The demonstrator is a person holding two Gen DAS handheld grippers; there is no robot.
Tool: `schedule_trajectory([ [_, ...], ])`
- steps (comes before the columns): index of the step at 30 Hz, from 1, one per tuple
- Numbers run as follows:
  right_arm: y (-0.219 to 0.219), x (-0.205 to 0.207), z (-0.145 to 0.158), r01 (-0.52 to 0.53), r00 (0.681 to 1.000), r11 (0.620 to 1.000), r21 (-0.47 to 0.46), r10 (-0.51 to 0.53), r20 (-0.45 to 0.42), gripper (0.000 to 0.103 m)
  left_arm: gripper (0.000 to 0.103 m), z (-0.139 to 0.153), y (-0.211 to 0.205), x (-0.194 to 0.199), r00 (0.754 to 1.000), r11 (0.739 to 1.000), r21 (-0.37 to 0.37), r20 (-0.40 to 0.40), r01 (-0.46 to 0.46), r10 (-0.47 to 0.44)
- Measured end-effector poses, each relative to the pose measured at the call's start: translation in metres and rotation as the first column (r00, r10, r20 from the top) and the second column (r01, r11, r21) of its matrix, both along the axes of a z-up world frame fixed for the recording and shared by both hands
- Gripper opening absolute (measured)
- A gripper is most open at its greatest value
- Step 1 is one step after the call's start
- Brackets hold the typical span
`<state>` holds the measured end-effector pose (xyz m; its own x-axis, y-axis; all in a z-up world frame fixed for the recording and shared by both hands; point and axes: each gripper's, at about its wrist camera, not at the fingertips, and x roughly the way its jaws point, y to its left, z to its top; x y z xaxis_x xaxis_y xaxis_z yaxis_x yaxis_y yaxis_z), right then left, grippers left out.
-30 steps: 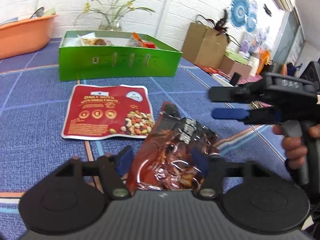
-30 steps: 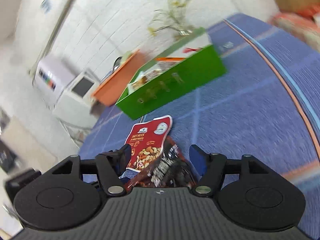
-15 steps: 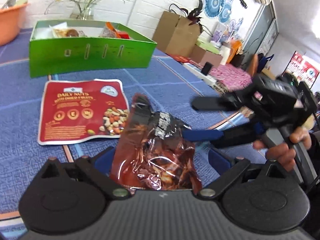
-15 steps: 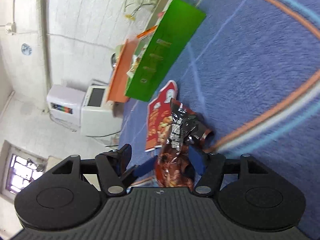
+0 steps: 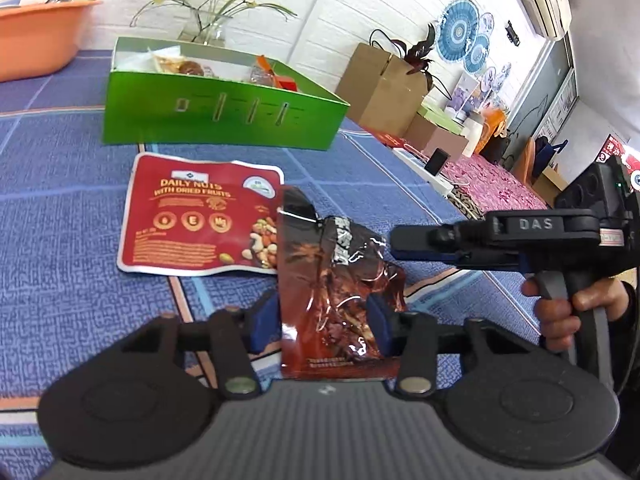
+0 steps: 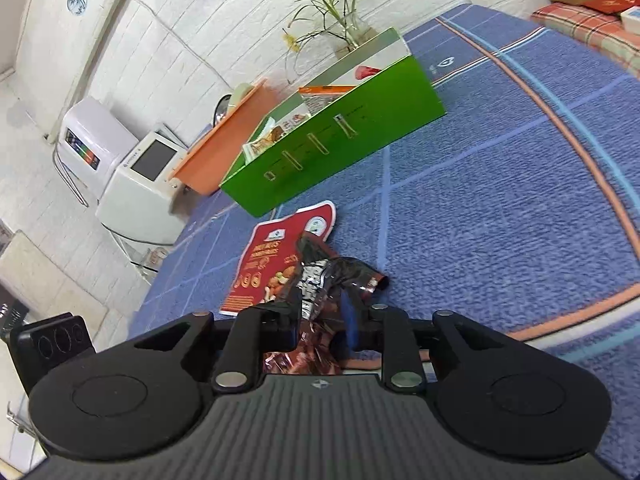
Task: Organize snacks
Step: 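Carry the brown clear bag and dark bag with both grippers over the green box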
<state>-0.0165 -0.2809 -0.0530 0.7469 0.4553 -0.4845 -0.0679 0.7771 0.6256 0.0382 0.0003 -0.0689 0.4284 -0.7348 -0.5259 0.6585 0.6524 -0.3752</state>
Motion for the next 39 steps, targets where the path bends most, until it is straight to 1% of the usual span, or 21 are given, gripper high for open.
schedule_trajectory([
  [1,0.000,-0.002,0.000,-0.008,1.000,1.000,0.009,0.008,-0.016,0.043,0.045,0.000,0.000,0.001,1.000,1.000,0.001,0.003,0.002,-0.002],
  [3,0.001,0.001,-0.004,-0.041,0.996,0.997,0.061,0.046,-0.078,0.043,0.045,0.001,0.001,0.002,1.000,1.000,0.000,0.000,0.011,-0.011],
  [4,0.001,0.002,-0.007,-0.043,0.992,0.995,0.090,0.053,-0.112,0.047,0.044,0.001,0.000,0.003,1.000,1.000,0.000,-0.001,0.011,-0.011],
  [5,0.000,0.003,-0.010,-0.035,0.991,0.995,0.098,0.047,-0.126,0.048,0.044,0.000,0.000,0.003,1.000,1.000,-0.004,-0.006,0.010,-0.010],
  [6,0.001,0.006,-0.012,-0.038,0.990,0.994,0.104,0.051,-0.132,0.049,0.042,0.000,0.001,0.004,1.000,1.000,-0.010,-0.018,0.014,-0.015],
  [7,0.000,0.011,-0.016,-0.032,0.988,0.993,0.114,0.049,-0.147,0.048,0.040,0.000,0.001,0.006,0.999,1.000,-0.018,-0.032,0.013,-0.014],
  [9,-0.003,0.019,-0.023,-0.022,0.990,0.986,0.168,0.046,-0.136,0.048,0.039,0.001,0.004,0.006,0.999,1.000,-0.014,-0.032,0.005,-0.005],
  [11,-0.006,0.024,-0.025,-0.017,0.990,0.983,0.185,0.041,-0.131,0.048,0.038,0.000,0.007,0.005,0.999,1.000,-0.021,-0.039,0.004,-0.005],
  [12,-0.006,0.026,-0.025,-0.023,0.992,0.983,0.179,0.046,-0.121,0.047,0.038,0.000,0.008,0.004,0.999,1.000,-0.024,-0.040,0.005,-0.006],
  [13,-0.005,0.028,-0.023,-0.038,0.992,0.987,0.156,0.055,-0.110,0.040,0.037,0.000,0.009,0.004,0.999,1.000,-0.025,-0.041,0.003,-0.004],
  [14,-0.002,0.029,-0.020,-0.053,0.994,0.992,0.111,0.063,-0.088,0.036,0.035,0.000,0.008,0.004,0.999,1.000,-0.023,-0.043,0.002,-0.003],
  [15,0.003,0.027,-0.016,-0.072,0.995,0.996,0.060,0.075,-0.058,0.035,0.034,0.000,0.008,0.004,0.999,1.000,-0.023,-0.043,-0.001,0.000],
  [16,0.009,0.024,-0.010,-0.089,0.996,0.996,-0.002,0.089,-0.021,0.034,0.033,0.001,0.009,0.003,0.999,1.000,-0.021,-0.042,-0.005,0.004],
  [17,0.016,0.020,-0.004,-0.101,0.995,0.993,-0.061,0.102,0.020,0.029,0.032,0.001,0.009,0.003,0.999,1.000,-0.018,-0.041,-0.009,0.008],
  [18,0.021,0.014,0.004,-0.111,0.990,0.987,-0.117,0.120,0.069,0.026,0.032,0.002,0.009,0.002,0.999,1.000,-0.019,-0.037,-0.020,0.020],
  [20,0.028,0.003,0.017,-0.114,0.978,0.976,-0.184,0.143,0.153,0.018,0.032,0.003,0.011,0.000,0.999,0.999,-0.040,-0.033,-0.037,0.036],
  [23,0.032,-0.005,0.030,-0.108,0.959,0.965,-0.241,0.165,0.230,0.017,0.032,0.012,0.012,-0.007,0.998,0.997,-0.056,0.011,-0.057,0.058],
  [25,0.033,-0.004,0.032,-0.107,0.954,0.961,-0.254,0.171,0.247,0.017,0.032,0.016,0.013,-0.010,0.996,0.995,-0.064,0.031,-0.082,0.084],
  [30,0.029,0.008,0.030,-0.112,0.957,0.968,-0.224,0.166,0.238,0.017,0.032,0.026,0.019,-0.007,0.992,0.990,-0.087,0.043,-0.112,0.116],
  [34,0.029,0.014,0.029,-0.112,0.960,0.976,-0.188,0.155,0.234,0.017,0.032,0.035,0.019,-0.003,0.989,0.989,-0.078,0.068,-0.124,0.129],
  [39,0.029,0.018,0.031,-0.113,0.956,0.979,-0.168,0.153,0.251,0.017,0.032,0.044,0.018,-0.002,0.986,0.989,-0.067,0.095,-0.130,0.136],
])
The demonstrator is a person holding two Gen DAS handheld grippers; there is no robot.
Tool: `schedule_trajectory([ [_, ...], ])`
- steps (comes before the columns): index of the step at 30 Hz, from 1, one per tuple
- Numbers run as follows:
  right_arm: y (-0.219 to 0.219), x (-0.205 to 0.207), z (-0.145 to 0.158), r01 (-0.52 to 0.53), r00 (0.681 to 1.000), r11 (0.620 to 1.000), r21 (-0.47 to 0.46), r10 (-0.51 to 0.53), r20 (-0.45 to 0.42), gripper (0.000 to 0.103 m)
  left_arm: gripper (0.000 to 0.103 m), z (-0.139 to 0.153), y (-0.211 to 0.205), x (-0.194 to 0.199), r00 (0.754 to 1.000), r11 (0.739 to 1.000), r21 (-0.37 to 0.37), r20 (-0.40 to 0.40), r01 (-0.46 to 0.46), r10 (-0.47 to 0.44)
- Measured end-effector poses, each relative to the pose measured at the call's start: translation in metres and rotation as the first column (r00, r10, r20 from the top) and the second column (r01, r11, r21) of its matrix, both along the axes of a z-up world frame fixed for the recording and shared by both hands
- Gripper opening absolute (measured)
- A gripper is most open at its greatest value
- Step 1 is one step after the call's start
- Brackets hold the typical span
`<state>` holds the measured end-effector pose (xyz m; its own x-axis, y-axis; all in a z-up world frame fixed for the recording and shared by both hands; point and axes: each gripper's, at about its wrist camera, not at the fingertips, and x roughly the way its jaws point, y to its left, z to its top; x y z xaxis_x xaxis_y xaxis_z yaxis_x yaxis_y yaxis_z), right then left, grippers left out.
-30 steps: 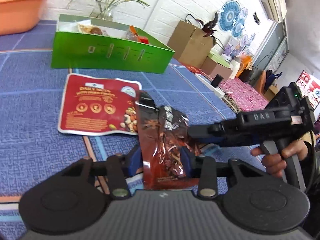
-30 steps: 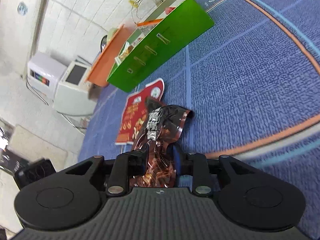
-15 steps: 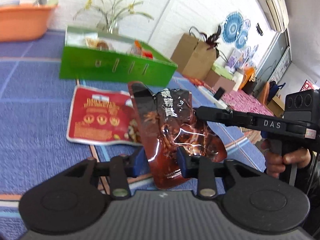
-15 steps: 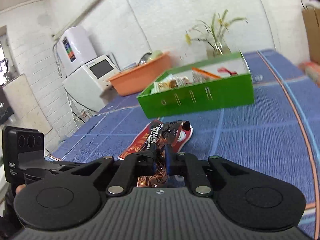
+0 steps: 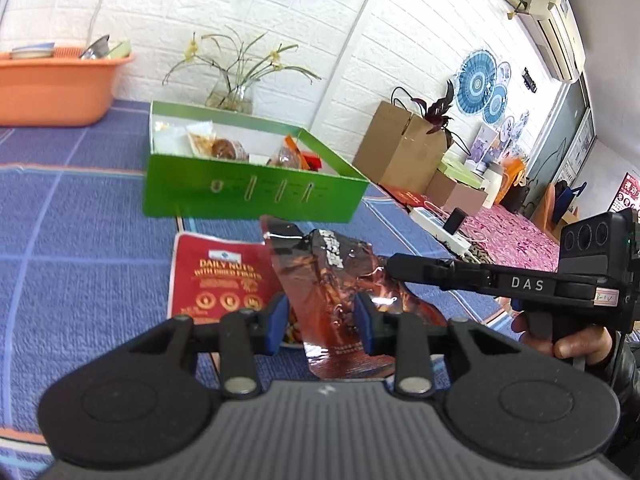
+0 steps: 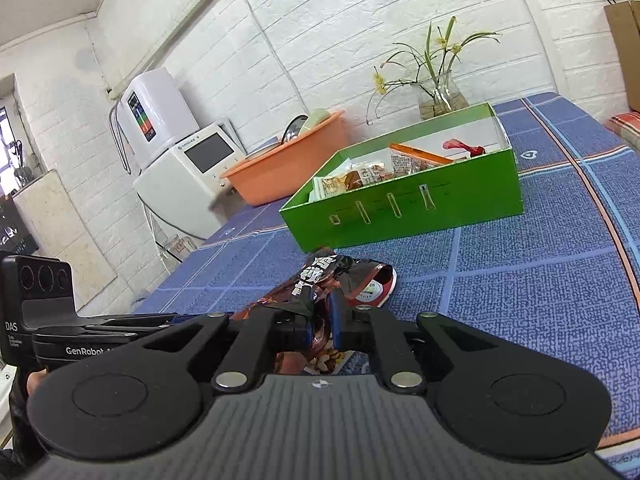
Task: Organize snacks
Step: 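Carry the brown clear bag and dark bag with both grippers over the green box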
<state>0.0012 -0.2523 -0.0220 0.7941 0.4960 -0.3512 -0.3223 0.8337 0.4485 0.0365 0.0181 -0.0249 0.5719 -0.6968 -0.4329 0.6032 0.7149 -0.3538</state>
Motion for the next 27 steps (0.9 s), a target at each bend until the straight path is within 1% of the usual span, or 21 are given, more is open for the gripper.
schedule_trajectory([
  [8,-0.001,0.010,0.005,-0.003,0.999,1.000,0.015,0.002,0.035,0.017,0.032,0.013,-0.004,0.006,0.999,0.999,0.033,0.039,-0.020,0.019],
  [16,-0.001,0.026,0.018,-0.010,0.998,1.000,0.015,0.009,0.068,0.017,0.032,0.026,-0.006,0.017,0.996,0.998,0.040,0.080,-0.040,0.037],
  [20,-0.002,0.034,0.026,-0.005,0.995,1.000,0.023,0.002,0.097,0.017,0.032,0.038,-0.008,0.024,0.993,0.998,0.044,0.115,-0.045,0.039],
  [24,-0.003,0.047,0.037,0.006,0.990,1.000,0.029,-0.009,0.140,0.017,0.033,0.055,-0.014,0.030,0.981,0.996,0.063,0.185,-0.064,0.052],
  [27,-0.006,0.060,0.048,-0.002,0.985,0.999,0.036,-0.004,0.174,0.017,0.035,0.066,-0.024,0.037,0.961,0.989,0.093,0.262,-0.112,0.084],
])
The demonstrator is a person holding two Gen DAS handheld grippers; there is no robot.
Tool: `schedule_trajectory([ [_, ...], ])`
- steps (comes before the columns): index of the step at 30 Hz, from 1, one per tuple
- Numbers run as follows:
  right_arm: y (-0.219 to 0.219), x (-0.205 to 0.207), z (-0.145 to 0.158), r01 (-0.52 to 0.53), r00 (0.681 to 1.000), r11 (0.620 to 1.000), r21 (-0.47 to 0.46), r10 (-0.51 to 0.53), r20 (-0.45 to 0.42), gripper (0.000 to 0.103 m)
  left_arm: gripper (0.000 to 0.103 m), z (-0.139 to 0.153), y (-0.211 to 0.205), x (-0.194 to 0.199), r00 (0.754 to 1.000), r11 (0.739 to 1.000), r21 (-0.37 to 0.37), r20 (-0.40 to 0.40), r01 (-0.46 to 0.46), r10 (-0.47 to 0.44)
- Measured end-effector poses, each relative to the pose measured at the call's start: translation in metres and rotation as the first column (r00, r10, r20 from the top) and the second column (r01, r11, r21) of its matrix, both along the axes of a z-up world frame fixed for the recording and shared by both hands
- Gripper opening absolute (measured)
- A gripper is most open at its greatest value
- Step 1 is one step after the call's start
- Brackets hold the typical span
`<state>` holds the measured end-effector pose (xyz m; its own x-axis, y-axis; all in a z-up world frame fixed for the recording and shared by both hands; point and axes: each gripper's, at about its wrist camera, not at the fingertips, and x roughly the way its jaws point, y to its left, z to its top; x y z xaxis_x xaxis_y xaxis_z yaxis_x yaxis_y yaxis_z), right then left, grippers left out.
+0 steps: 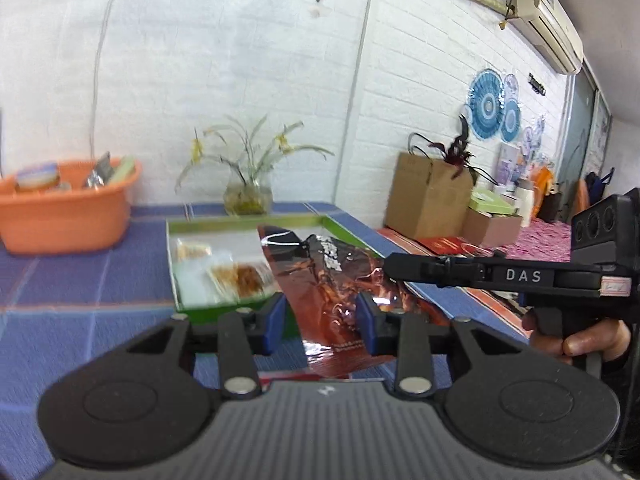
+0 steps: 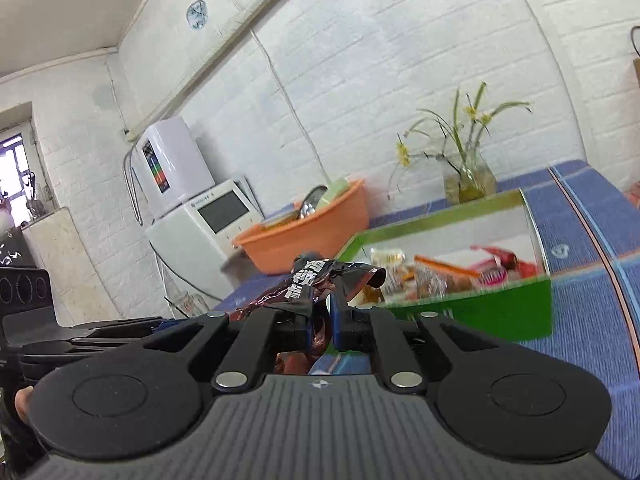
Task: Organize snacks
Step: 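Carry the brown clear bag and dark bag with both grippers over the green box, then open both grippers to drop the two bags into the green box, then grasp the red Daily Nuts bag with the left gripper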
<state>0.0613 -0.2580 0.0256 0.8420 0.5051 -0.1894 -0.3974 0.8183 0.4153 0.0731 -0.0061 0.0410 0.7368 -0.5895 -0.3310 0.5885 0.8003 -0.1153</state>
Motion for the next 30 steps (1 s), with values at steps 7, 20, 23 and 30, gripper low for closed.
schedule_trajectory([
  [7,-0.019,0.054,0.003,0.061,0.997,0.997,0.043,-0.063,0.040,0.019,0.035,0.009,-0.036,0.058,0.998,0.996,0.066,0.039,-0.057,0.055],
  [20,-0.037,0.151,-0.025,0.135,0.989,0.991,0.024,-0.133,-0.070,0.035,0.051,-0.028,-0.074,0.166,0.986,0.985,0.112,-0.085,-0.135,0.144],
  [23,-0.035,0.145,-0.024,0.177,0.983,0.984,0.001,-0.177,-0.049,0.059,0.079,-0.033,-0.064,0.160,0.983,0.979,0.107,-0.043,-0.175,0.180],
  [30,-0.034,0.084,-0.010,0.169,0.984,0.984,-0.057,-0.165,0.067,0.084,0.100,-0.027,-0.027,0.099,0.979,0.965,0.168,0.059,-0.202,0.195],
])
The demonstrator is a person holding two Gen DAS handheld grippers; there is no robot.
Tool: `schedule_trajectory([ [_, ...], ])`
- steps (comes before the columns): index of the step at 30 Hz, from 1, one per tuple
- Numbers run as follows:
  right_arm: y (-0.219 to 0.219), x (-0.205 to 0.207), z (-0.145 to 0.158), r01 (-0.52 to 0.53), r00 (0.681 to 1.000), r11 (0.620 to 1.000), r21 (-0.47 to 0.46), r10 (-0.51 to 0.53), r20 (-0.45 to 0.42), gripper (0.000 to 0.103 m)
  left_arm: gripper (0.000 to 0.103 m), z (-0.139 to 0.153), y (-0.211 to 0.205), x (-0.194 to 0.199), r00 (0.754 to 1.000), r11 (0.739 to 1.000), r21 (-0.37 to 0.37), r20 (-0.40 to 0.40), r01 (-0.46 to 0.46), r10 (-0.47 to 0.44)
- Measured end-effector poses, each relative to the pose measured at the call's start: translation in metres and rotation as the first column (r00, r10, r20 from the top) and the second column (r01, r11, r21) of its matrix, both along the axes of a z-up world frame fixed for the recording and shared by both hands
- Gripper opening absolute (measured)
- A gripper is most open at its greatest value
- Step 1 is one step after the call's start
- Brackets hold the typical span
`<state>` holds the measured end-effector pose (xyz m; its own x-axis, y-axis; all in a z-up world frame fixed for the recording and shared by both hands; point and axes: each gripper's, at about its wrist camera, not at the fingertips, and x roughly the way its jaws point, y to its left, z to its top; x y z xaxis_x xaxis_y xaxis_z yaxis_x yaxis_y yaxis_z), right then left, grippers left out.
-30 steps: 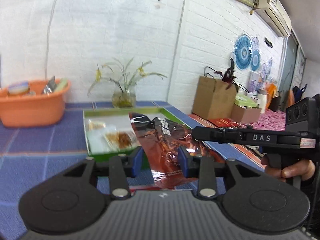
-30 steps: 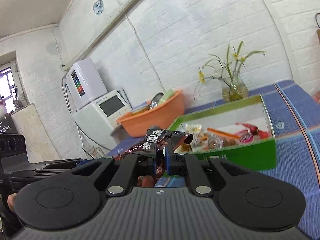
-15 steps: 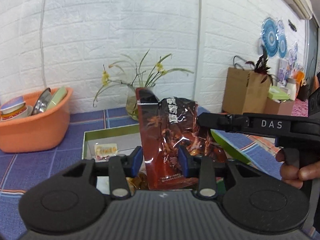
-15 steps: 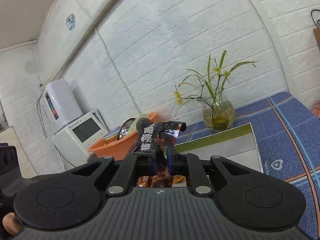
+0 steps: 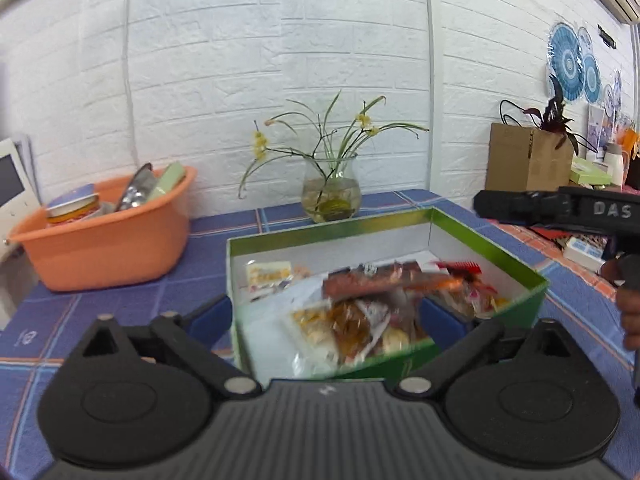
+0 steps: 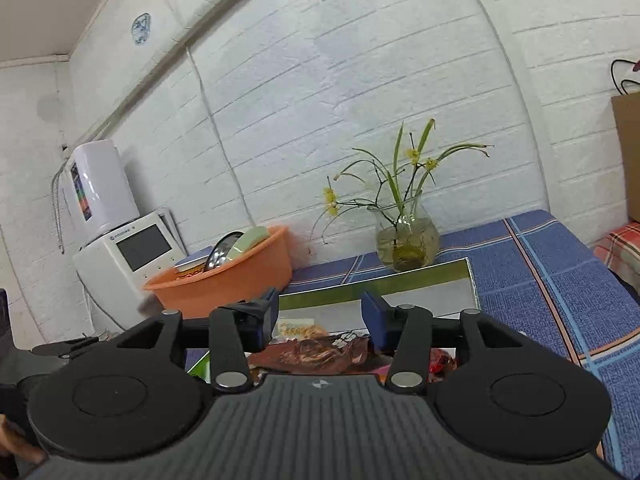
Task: Organize snacks
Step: 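Grasp the red Daily Nuts bag with the left gripper, then carry the red Daily Nuts bag with the left gripper over the green box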
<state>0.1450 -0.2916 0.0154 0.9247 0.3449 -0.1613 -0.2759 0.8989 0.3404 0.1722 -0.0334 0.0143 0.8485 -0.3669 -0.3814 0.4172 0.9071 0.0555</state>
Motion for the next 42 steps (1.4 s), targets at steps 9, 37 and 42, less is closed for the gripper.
schedule_trajectory([
  [9,0.011,-0.056,-0.043,-0.189,0.948,0.982,-0.031,0.174,-0.267,0.089,0.102,-0.042,0.039,-0.074,0.987,1.000,0.014,-0.160,-0.013,0.015],
  [37,0.059,-0.040,-0.068,-0.291,0.894,0.948,-0.125,0.224,-0.387,0.011,0.047,-0.076,0.050,-0.065,0.945,0.984,-0.164,-0.309,0.064,-0.112],
  [42,0.061,-0.053,-0.056,-0.253,0.934,0.950,-0.180,0.192,-0.301,0.011,0.033,-0.064,0.054,-0.077,0.959,0.984,-0.161,-0.259,0.077,-0.117],
])
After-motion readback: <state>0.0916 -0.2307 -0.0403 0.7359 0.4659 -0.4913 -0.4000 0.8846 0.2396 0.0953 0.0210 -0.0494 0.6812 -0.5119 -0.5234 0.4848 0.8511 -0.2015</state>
